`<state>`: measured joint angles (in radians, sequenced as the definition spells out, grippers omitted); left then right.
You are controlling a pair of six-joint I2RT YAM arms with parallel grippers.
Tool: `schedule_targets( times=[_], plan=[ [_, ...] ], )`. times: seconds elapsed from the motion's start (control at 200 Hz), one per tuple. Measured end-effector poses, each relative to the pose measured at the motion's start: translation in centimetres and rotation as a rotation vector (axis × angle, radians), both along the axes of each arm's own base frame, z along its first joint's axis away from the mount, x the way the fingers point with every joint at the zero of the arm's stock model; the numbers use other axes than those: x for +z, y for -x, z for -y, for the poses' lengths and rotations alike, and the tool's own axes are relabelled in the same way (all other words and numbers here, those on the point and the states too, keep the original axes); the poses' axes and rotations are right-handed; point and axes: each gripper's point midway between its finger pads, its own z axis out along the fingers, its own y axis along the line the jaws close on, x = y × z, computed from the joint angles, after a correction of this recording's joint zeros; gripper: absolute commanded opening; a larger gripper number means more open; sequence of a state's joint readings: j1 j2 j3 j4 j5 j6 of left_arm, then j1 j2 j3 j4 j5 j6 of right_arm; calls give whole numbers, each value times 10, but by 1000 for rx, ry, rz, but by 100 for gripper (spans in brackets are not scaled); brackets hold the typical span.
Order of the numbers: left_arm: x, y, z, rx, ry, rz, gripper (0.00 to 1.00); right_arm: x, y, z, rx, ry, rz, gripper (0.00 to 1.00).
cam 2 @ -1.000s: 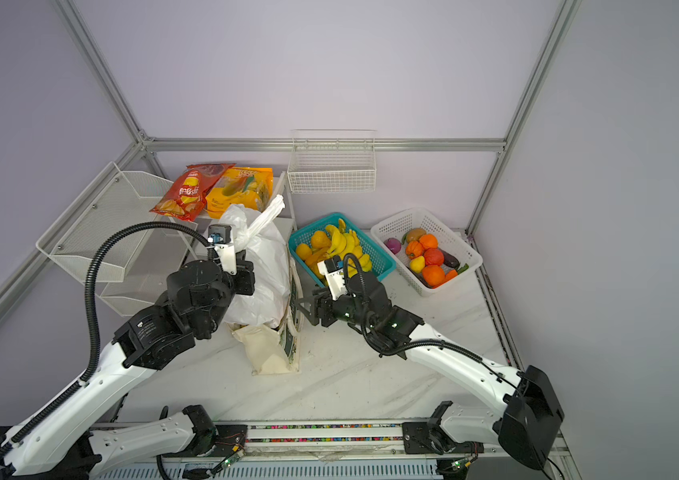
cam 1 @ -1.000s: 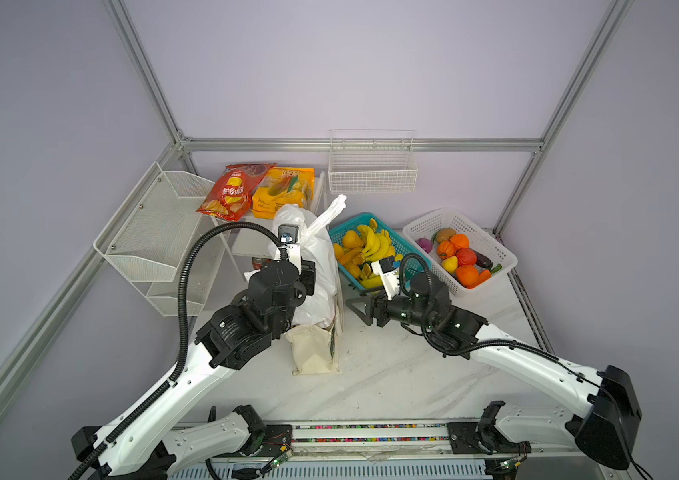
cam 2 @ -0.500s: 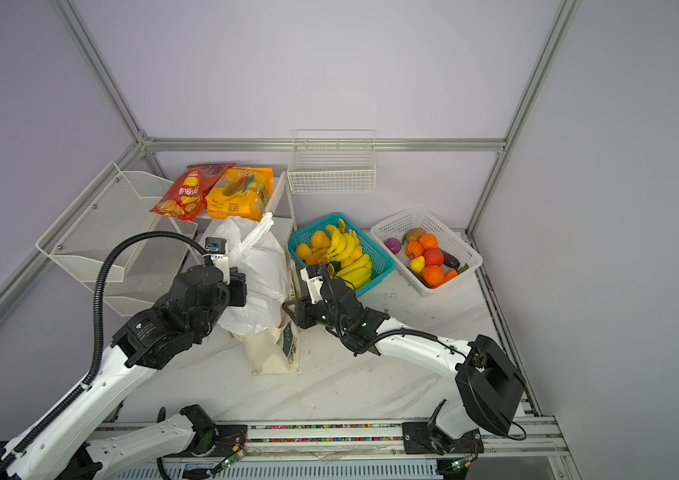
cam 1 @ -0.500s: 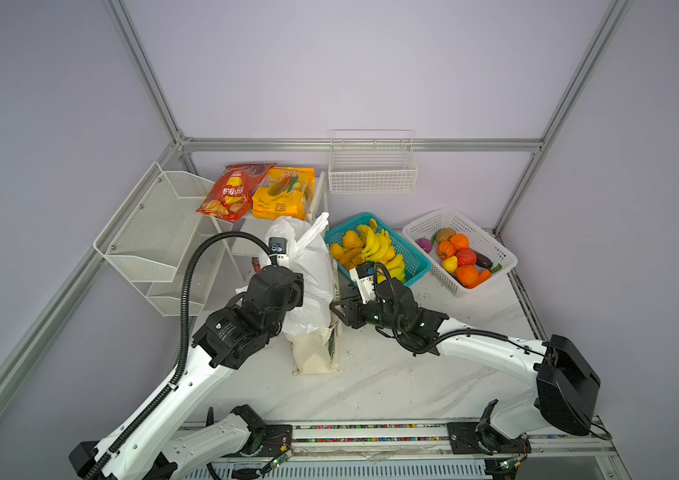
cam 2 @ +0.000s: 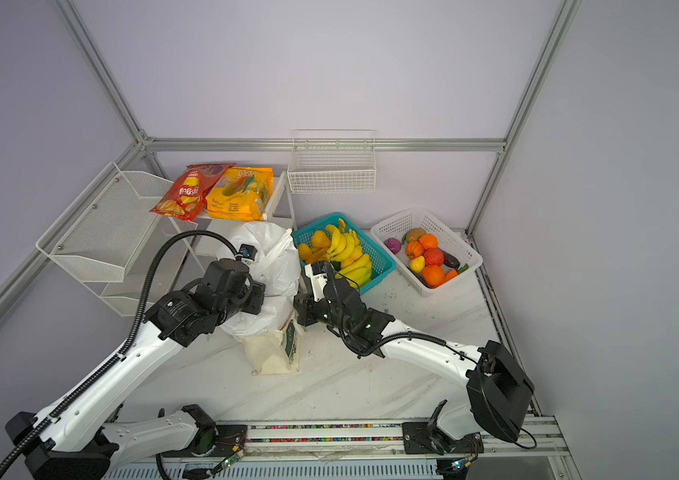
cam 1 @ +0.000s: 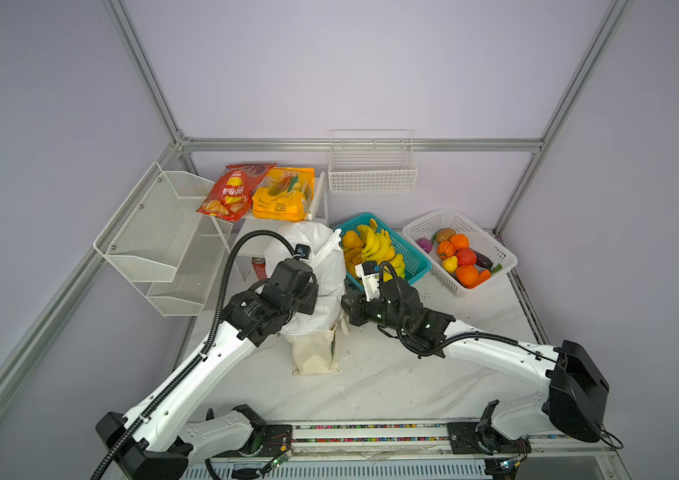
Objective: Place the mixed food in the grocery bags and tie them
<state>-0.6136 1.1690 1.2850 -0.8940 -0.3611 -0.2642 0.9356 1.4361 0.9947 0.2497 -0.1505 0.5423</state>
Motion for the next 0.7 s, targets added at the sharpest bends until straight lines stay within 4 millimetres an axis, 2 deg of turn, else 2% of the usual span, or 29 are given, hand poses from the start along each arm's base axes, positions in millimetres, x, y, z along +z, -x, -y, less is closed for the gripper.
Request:
schedule_targets(
  times=[0.165,0.305,0.455,0.7],
  plan=[
    [-18,-4,2,-12,-3,-75,0,0,-1,2,-15,5,3,0],
    [-22,-7,-12,18,3,-99,0,2,-2,5,-28,12,14,0],
    [-31,-10,-23,44,17,-136,0,12,0,11,-39,7,32,0],
    [-67,-6,-14,6,27,-250,0,19,-1,14,-50,4,45,0]
  ],
)
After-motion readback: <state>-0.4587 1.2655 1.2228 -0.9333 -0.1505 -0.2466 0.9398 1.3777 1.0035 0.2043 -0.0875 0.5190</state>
